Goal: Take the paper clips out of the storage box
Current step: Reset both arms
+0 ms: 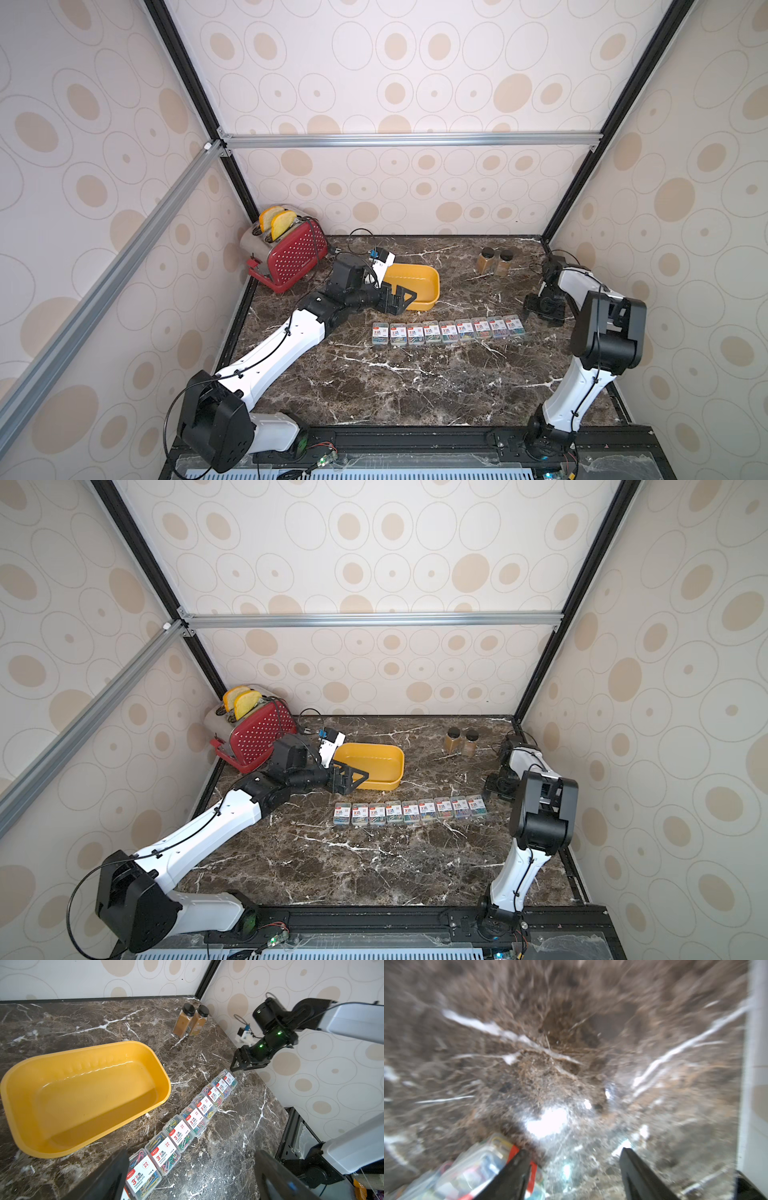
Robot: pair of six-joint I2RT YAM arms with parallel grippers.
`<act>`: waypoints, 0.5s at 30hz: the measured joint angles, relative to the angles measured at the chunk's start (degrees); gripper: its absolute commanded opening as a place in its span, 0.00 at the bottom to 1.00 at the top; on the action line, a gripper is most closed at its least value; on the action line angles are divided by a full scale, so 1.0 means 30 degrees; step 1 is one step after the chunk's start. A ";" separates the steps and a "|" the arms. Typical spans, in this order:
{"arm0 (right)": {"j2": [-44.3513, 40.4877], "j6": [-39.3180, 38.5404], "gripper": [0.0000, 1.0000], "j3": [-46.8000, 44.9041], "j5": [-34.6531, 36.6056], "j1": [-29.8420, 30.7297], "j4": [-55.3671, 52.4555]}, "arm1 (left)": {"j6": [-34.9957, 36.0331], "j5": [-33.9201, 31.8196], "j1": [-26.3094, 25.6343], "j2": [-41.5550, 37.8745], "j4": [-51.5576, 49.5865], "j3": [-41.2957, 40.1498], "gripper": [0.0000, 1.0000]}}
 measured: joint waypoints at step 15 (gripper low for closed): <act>-0.8939 -0.1829 1.00 -0.5340 -0.0306 0.0772 0.7424 | 0.1275 -0.6557 0.1413 -0.1770 -0.3104 0.0168 0.99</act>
